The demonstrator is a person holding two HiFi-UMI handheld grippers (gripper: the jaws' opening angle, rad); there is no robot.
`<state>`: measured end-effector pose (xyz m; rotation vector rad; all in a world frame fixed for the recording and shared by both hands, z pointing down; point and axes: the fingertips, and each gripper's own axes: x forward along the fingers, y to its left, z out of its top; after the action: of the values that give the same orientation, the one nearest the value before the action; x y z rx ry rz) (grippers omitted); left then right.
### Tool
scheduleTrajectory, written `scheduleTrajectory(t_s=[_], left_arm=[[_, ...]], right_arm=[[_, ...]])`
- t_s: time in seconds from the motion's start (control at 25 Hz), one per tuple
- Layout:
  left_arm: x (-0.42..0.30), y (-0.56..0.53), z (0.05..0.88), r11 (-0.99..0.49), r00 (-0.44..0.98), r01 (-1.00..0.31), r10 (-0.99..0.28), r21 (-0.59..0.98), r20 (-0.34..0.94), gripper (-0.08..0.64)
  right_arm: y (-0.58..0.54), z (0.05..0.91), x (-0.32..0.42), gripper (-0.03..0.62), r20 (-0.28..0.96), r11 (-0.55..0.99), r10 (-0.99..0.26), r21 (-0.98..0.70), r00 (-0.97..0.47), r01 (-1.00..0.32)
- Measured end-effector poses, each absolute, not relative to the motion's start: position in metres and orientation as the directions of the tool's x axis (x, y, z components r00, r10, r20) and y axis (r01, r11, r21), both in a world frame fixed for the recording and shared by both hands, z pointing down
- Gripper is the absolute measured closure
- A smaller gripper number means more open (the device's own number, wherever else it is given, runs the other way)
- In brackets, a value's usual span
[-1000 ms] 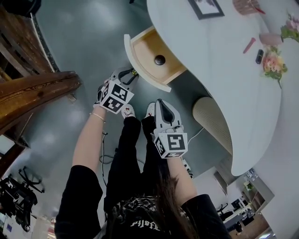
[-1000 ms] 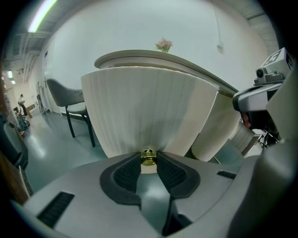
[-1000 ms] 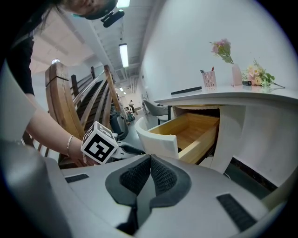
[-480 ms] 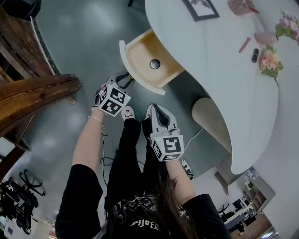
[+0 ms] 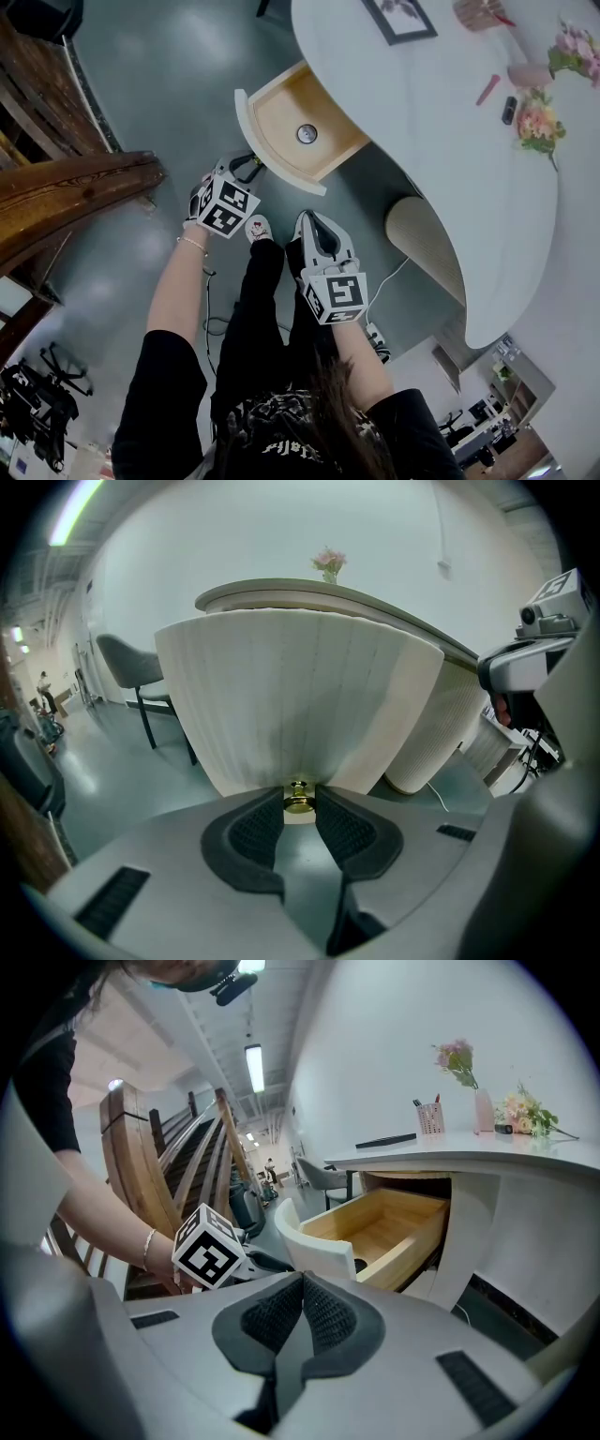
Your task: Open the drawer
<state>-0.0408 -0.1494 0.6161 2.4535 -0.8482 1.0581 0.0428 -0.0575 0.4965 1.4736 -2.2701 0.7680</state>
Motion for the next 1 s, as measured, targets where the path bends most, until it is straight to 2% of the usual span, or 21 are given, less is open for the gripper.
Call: scheduleTrajectory(t_s=[1.0], left_arm=[[-0.058, -0.135, 0.616, -0.737, 0.516, -0.672, -0.394, 0.075, 0.76, 0.442]], right_arm=[[-0.049, 0.49, 0.047, 0.566, 0.546, 0.305, -0.738, -0.253, -0.396, -0.918]])
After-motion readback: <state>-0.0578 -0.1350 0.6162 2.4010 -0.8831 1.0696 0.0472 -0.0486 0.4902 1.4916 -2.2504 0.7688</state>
